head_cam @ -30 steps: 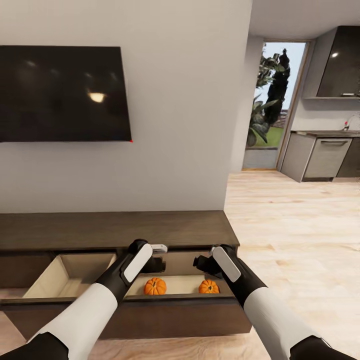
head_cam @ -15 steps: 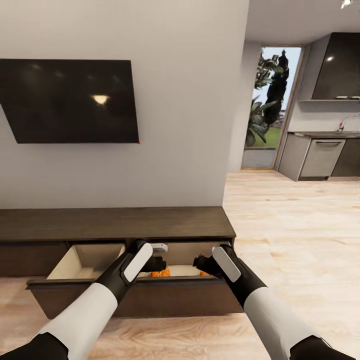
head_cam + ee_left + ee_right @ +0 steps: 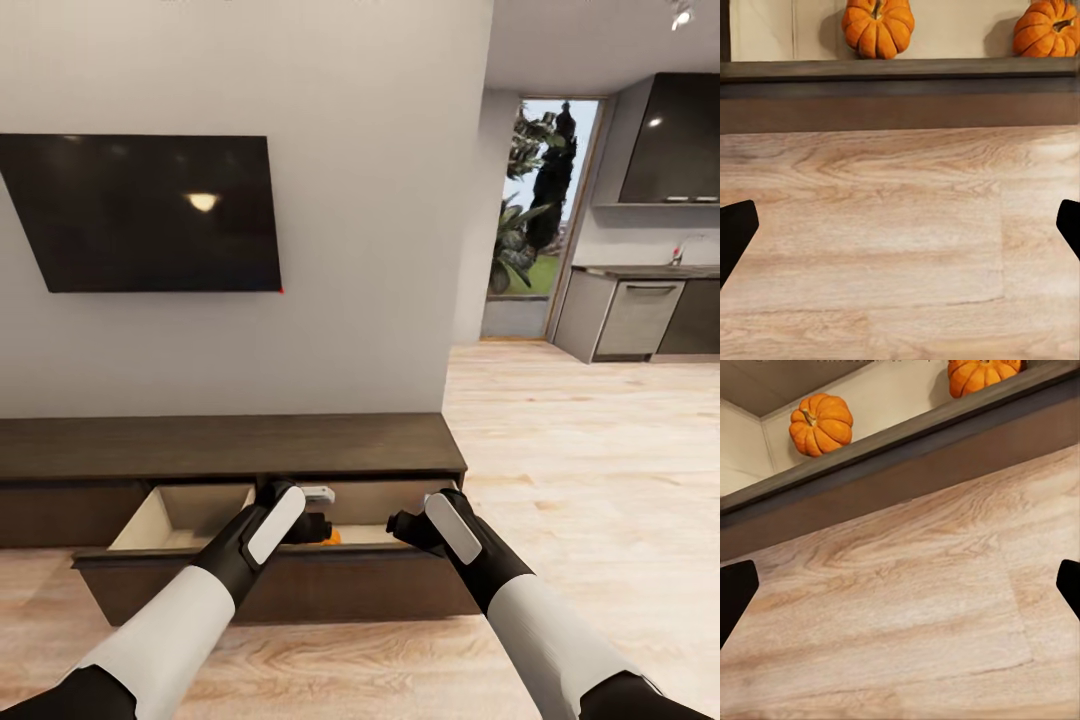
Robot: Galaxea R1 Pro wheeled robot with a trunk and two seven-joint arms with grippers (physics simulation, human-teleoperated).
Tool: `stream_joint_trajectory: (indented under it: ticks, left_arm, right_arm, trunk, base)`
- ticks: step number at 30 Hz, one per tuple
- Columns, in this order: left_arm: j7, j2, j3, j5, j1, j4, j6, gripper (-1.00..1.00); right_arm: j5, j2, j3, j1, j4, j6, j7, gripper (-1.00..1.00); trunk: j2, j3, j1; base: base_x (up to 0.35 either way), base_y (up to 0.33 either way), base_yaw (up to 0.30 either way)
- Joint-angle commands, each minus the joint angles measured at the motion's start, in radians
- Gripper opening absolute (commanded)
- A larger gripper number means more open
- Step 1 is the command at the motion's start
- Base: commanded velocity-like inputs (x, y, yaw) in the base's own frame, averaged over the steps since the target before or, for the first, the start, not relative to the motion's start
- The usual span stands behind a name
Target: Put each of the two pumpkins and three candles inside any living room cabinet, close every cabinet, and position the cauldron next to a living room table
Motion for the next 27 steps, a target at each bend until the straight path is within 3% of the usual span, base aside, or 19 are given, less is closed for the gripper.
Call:
stream_joint_trajectory:
  ticks: [1, 7, 15, 17, 19, 21, 27]
  left_arm:
    - [0.011, 0.001, -0.002, 0.01, -0.001, -0.001, -0.001, 1.0]
    - [0.01, 0.003, -0.008, 0.003, 0.002, -0.003, -0.063, 1.0]
    - [0.003, 0.007, -0.018, -0.002, 0.028, -0.007, -0.281, 1.0]
    - [-0.015, 0.007, -0.029, -0.003, 0.056, -0.009, -0.346, 1.0]
    - [-0.047, 0.008, -0.04, -0.006, 0.095, -0.012, -0.393, 1.0]
    - [-0.063, 0.009, -0.044, -0.01, 0.111, -0.007, -0.421, 1.0]
    - [-0.103, 0.02, -0.05, -0.041, 0.149, 0.019, -0.546, 1.0]
  right_arm:
    - [-0.01, -0.001, 0.003, -0.001, -0.001, 0.0, -0.01, 1.0]
    - [-0.01, -0.001, 0.008, -0.001, -0.002, 0.0, -0.01, 1.0]
    - [-0.006, -0.01, 0.022, 0.017, -0.019, -0.022, 0.006, 1.0]
    - [-0.003, -0.014, 0.066, 0.034, -0.024, -0.052, 0.013, 1.0]
    - [0.011, -0.016, 0.147, 0.054, -0.03, -0.118, 0.017, 1.0]
    - [0.018, -0.017, 0.188, 0.062, -0.031, -0.156, 0.019, 1.0]
    - [0.027, -0.018, 0.226, 0.084, -0.03, -0.216, 0.039, 1.0]
  trunk:
    - [0.007, 0.002, -0.004]
    - [0.049, 0.021, -0.027]
    - [0.105, 0.046, -0.058]
    - [0.119, 0.052, -0.065]
    - [0.133, 0.059, -0.073]
    - [0.147, 0.065, -0.081]
    - [0.189, 0.084, -0.104]
  base:
    - [-0.011, 0.0, 0.0]
    - [-0.004, 0.0, 0.0]
    - [0.0, 0.0, 0.0]
    - [0.0, 0.0, 0.0]
    - [-0.116, 0.0, 0.0]
    - [-0.23, 0.0, 0.0]
    - [-0.311, 0.0, 0.0]
